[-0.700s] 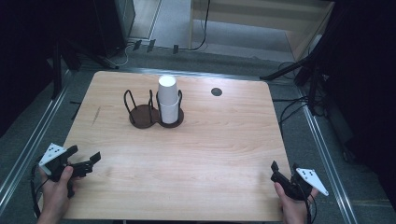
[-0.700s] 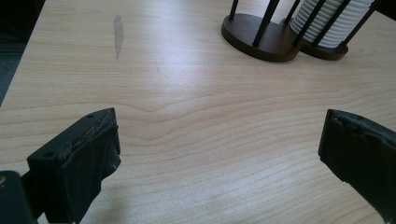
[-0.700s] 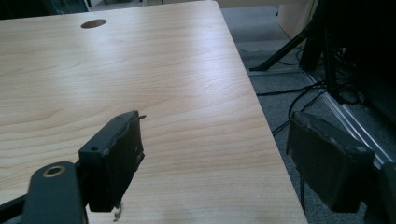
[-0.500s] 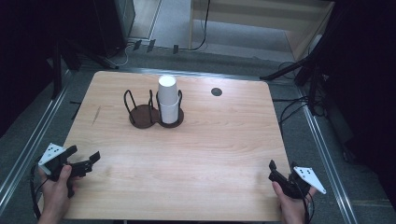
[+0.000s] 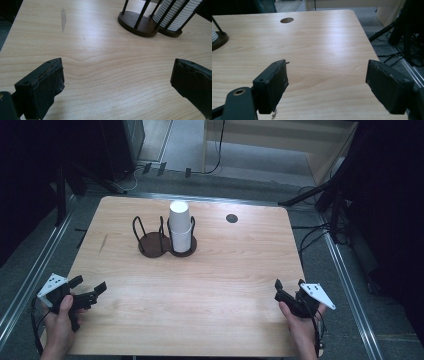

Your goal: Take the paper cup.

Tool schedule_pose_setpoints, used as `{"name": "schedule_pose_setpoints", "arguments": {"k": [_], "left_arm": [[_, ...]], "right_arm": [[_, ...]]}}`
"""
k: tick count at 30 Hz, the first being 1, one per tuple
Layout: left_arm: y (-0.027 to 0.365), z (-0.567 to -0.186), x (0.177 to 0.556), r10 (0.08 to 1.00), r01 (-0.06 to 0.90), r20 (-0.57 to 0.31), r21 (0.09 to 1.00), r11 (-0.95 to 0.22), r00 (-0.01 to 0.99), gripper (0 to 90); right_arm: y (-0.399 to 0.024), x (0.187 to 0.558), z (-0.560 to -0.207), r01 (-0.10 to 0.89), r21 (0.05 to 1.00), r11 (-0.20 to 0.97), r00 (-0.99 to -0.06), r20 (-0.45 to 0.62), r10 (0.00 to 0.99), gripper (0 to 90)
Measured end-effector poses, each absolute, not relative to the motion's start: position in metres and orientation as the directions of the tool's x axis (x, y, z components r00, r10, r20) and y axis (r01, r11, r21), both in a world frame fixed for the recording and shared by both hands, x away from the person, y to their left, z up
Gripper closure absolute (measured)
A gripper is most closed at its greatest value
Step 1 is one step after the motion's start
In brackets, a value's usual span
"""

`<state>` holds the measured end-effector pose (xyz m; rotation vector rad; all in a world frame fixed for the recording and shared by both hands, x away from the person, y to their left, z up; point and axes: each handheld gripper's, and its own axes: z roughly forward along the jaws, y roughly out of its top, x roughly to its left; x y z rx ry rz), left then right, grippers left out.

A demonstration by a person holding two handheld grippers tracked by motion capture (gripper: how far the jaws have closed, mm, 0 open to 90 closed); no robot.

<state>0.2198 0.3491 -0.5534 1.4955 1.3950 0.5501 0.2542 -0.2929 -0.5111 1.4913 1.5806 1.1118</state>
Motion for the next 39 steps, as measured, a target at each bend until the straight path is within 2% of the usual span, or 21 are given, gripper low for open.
{"name": "schedule_pose_setpoints", "arguments": {"k": [13,27,39], "left_arm": [[0.349,-0.553,0.221,0.928,0.491,-0.288,0.86,0.141,0.238,0.0],[0.35,-0.554,0.221,0.927,0.495,-0.294,0.857,0.147,0.233,0.0],[0.35,-0.554,0.221,0.928,0.502,-0.287,0.854,0.137,0.236,0.0]], "right_arm": [[-0.242,0.28,-0.495,0.405,0.914,0.023,-0.221,0.074,0.972,17.3],[-0.197,0.305,-0.477,0.396,0.916,0.065,-0.278,0.052,0.959,16.5],[-0.176,0.322,-0.471,0.409,0.911,0.055,-0.301,0.078,0.95,16.6]]}}
